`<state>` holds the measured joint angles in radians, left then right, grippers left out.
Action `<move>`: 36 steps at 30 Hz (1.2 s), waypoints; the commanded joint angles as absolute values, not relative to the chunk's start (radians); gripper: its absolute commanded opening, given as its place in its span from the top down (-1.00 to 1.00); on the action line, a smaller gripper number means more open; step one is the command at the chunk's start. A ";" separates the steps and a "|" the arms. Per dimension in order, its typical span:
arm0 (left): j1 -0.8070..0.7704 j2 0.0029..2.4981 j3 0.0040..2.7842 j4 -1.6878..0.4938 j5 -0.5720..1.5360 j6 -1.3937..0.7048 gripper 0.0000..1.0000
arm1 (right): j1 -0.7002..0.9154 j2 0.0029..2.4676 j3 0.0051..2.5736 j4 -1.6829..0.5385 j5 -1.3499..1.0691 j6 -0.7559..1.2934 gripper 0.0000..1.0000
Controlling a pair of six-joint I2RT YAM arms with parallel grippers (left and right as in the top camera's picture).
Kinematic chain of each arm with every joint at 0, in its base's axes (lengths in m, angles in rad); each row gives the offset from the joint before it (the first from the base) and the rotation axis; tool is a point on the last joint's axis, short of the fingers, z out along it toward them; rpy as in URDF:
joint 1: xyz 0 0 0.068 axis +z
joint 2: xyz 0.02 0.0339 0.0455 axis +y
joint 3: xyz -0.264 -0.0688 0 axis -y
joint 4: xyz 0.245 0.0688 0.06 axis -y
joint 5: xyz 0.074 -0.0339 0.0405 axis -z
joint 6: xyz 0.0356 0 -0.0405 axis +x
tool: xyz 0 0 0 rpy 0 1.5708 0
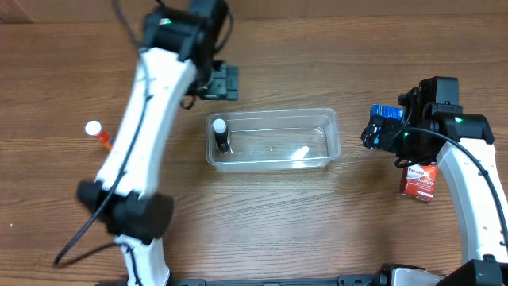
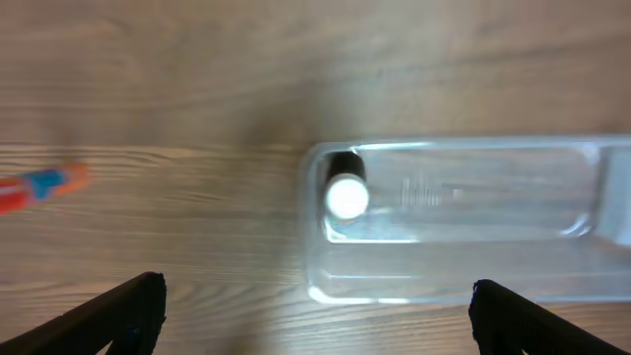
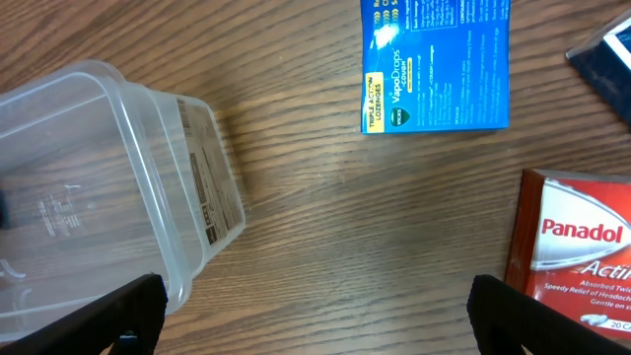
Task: Pack container
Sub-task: 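Move left gripper to the orange tube and grasp it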
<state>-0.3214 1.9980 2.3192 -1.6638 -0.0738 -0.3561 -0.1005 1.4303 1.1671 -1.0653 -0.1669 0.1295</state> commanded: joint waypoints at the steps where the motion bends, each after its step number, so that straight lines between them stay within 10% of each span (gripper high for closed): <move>1: -0.165 1.857 2.352 -1.686 -0.123 -0.338 -1.00 | -0.106 1.428 1.198 -1.061 -0.158 0.123 -1.00; 23: 0.331 2.146 1.959 -1.510 -0.077 -0.336 -0.97 | -0.106 1.428 1.198 -1.062 -0.158 0.123 -1.00; 36: 0.331 2.181 1.960 -1.516 -0.113 -0.337 0.34 | -0.106 1.428 1.198 -1.065 -0.158 0.123 -1.00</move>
<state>0.3283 2.1761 1.9602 -1.5116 -0.0883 -0.3370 -0.1005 1.4303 1.1671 -1.0668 -0.1669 0.1299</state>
